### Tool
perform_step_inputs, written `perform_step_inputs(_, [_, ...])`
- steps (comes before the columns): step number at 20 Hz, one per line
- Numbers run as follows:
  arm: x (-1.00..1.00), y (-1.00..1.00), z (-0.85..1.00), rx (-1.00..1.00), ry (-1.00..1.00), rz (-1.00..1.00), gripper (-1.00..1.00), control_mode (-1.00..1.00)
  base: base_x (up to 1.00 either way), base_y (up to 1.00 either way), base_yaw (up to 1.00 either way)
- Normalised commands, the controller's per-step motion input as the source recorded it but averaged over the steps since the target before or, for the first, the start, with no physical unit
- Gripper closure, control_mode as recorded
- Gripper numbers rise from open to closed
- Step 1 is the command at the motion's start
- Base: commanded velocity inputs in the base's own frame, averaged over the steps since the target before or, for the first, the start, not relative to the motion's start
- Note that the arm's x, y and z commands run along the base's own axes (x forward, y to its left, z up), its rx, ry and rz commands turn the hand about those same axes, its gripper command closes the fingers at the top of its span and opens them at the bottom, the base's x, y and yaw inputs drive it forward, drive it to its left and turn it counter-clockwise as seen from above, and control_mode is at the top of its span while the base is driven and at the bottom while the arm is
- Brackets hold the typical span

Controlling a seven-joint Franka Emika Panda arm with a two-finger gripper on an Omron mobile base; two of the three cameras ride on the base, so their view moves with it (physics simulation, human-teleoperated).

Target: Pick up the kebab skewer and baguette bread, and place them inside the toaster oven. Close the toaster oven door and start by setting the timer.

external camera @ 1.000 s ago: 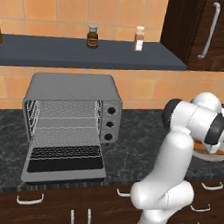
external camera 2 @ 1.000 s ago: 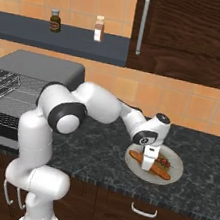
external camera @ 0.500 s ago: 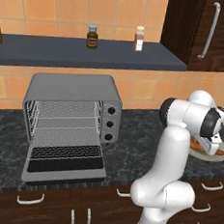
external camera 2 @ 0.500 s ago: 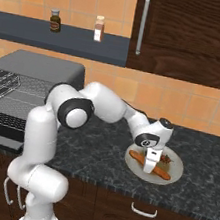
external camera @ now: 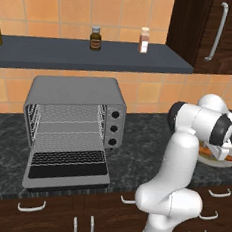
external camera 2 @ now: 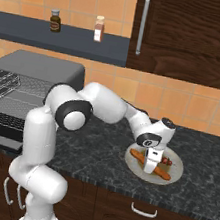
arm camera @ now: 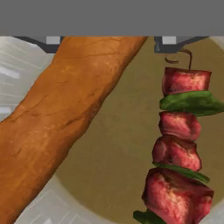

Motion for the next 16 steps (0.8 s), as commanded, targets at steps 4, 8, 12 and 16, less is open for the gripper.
perform_step_inputs(4, [-0.63,0.28,0.81,0.0,0.0,0.03,1.0,-1.0,0.0,0.0,0.0])
perform_step_inputs(8, [-0.65,0.55,1.0,0.0,0.01,0.08,1.0,-1.0,0.0,0.0,0.0])
perform_step_inputs(12, [-0.71,0.84,0.82,-0.02,0.04,0.07,1.0,-1.0,0.0,0.0,0.0])
perform_step_inputs(16, [-0.56,1.0,0.61,-0.04,0.06,0.08,1.0,-1.0,0.0,0.0,0.0])
